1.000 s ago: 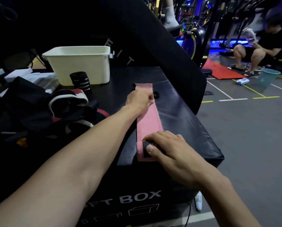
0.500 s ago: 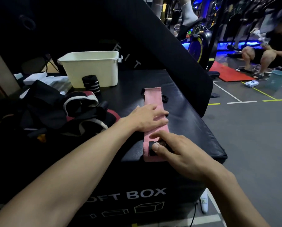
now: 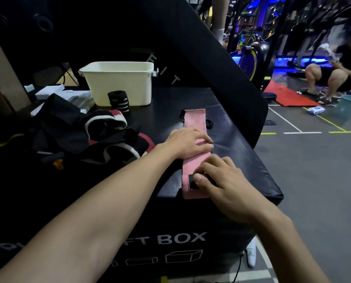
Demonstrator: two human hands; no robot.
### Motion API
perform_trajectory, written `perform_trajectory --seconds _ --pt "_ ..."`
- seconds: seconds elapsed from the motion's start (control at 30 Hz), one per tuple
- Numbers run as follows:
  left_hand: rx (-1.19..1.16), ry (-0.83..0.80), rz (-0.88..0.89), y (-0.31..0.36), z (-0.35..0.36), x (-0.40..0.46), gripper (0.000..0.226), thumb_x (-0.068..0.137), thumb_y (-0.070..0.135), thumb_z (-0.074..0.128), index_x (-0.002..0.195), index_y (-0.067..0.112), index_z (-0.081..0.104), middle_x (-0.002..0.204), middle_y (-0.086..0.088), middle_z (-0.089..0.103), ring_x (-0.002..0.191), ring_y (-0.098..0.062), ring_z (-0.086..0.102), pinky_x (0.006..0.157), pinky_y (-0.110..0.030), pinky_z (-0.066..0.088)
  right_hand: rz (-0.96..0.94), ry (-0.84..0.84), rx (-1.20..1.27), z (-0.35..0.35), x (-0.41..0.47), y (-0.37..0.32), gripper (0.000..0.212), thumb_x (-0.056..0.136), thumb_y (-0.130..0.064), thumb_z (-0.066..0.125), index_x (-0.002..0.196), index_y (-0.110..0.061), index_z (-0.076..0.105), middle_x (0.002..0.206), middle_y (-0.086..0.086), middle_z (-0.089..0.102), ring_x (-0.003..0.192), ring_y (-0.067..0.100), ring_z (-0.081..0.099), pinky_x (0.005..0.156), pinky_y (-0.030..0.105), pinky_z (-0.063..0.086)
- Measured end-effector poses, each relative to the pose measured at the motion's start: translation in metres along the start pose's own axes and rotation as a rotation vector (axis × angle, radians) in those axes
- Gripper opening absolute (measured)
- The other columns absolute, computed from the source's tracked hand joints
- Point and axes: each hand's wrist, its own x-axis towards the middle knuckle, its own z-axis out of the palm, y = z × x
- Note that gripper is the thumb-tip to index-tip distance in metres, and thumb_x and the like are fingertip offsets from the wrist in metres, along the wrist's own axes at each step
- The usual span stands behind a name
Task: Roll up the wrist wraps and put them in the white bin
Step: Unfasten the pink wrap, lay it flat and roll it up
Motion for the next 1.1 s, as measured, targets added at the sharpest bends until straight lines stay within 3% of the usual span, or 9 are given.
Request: perform_trajectory --seconds 0.07,0.27,0.37,0.43,0.63,0.8,0.9,1.0,1.1 --pt "-0.003 0.009 -0.001 0.0 0.001 0.0 0.037 0.093 0.07 0.053 0.124 0.054 0.064 0.145 0.01 0.055 0.134 -0.019 0.05 0.11 -0.044 0.037 0.025 0.012 -0.076 0.002 0.003 -0.003 0.046 0.1 -0.059 0.022 0.101 -0.031 0.059 0.104 -0.016 0.042 0.101 0.013 0.034 0.086 0.036 0.03" --pt "-0.023 0.023 -0.003 -0.001 0.0 0.001 0.036 0.091 0.072 0.054 0.121 0.055 0.066 0.144 0.013 0.054 0.134 -0.019 0.047 0.111 -0.045 0.035 0.039 0.024 -0.161 0.003 0.011 -0.002 0.035 0.107 -0.045 0.023 0.091 -0.032 0.051 0.101 -0.01 0.047 0.096 0.013 0.039 0.085 0.036 0.028" --pt "-0.055 0.044 -0.014 -0.002 0.002 0.001 0.034 0.09 0.072 0.056 0.118 0.056 0.067 0.142 0.014 0.054 0.135 -0.018 0.044 0.112 -0.046 0.031 0.002 0.053 -0.112 0.007 0.013 0.002 0.039 0.108 -0.046 0.022 0.112 -0.033 0.058 0.103 -0.012 0.052 0.096 0.012 0.042 0.09 0.037 0.031" --pt "-0.077 0.053 -0.02 -0.003 0.005 0.002 0.034 0.089 0.073 0.057 0.116 0.056 0.068 0.141 0.015 0.054 0.134 -0.018 0.042 0.113 -0.047 0.028 -0.013 0.115 -0.045 0.012 0.013 0.004 0.031 0.107 -0.047 0.026 0.124 -0.038 0.049 0.104 -0.014 0.058 0.097 0.012 0.046 0.092 0.039 0.032" --pt "-0.093 0.055 -0.027 -0.007 0.011 0.004 0.028 0.09 0.06 0.063 0.118 0.056 0.066 0.141 0.016 0.05 0.134 -0.016 0.039 0.114 -0.042 0.023 -0.054 0.312 -0.009 0.023 0.017 0.0 0.014 0.101 -0.038 0.053 0.113 -0.04 0.047 0.119 -0.015 0.049 0.1 0.012 0.042 0.087 0.038 0.033" --pt "-0.137 0.09 -0.04 -0.004 0.011 0.002 0.029 0.09 0.069 0.058 0.112 0.054 0.07 0.14 0.016 0.053 0.136 -0.015 0.04 0.117 -0.046 0.023 -0.132 0.52 -0.085 0.021 0.016 -0.008 0.003 0.086 -0.032 0.063 0.087 -0.03 0.061 0.093 -0.015 0.064 0.09 0.011 0.054 0.077 0.04 0.046" --pt "-0.12 0.09 -0.046 -0.004 0.01 0.002 0.031 0.088 0.072 0.057 0.112 0.056 0.07 0.141 0.016 0.053 0.136 -0.017 0.041 0.116 -0.046 0.024 -0.151 0.54 -0.098 0.02 0.014 -0.006 0.017 0.084 -0.043 0.067 0.082 -0.026 0.065 0.085 -0.012 0.065 0.08 0.011 0.053 0.073 0.029 0.039" --pt "-0.11 0.091 -0.047 -0.004 0.01 0.002 0.031 0.089 0.071 0.058 0.113 0.056 0.07 0.141 0.016 0.052 0.135 -0.018 0.041 0.115 -0.046 0.025 -0.137 0.386 -0.148 0.018 0.005 0.001 0.037 0.073 -0.055 0.079 0.096 -0.03 0.065 0.093 -0.015 0.061 0.085 0.009 0.052 0.075 0.022 0.031" --pt "-0.107 0.101 -0.05 -0.005 0.011 0.003 0.032 0.089 0.072 0.057 0.114 0.057 0.069 0.141 0.017 0.052 0.134 -0.018 0.041 0.114 -0.045 0.025 -0.109 0.263 -0.142 0.016 -0.001 0.007 0.058 0.064 -0.044 0.089 0.114 -0.033 0.06 0.109 -0.016 0.062 0.098 0.011 0.055 0.076 0.024 0.037"
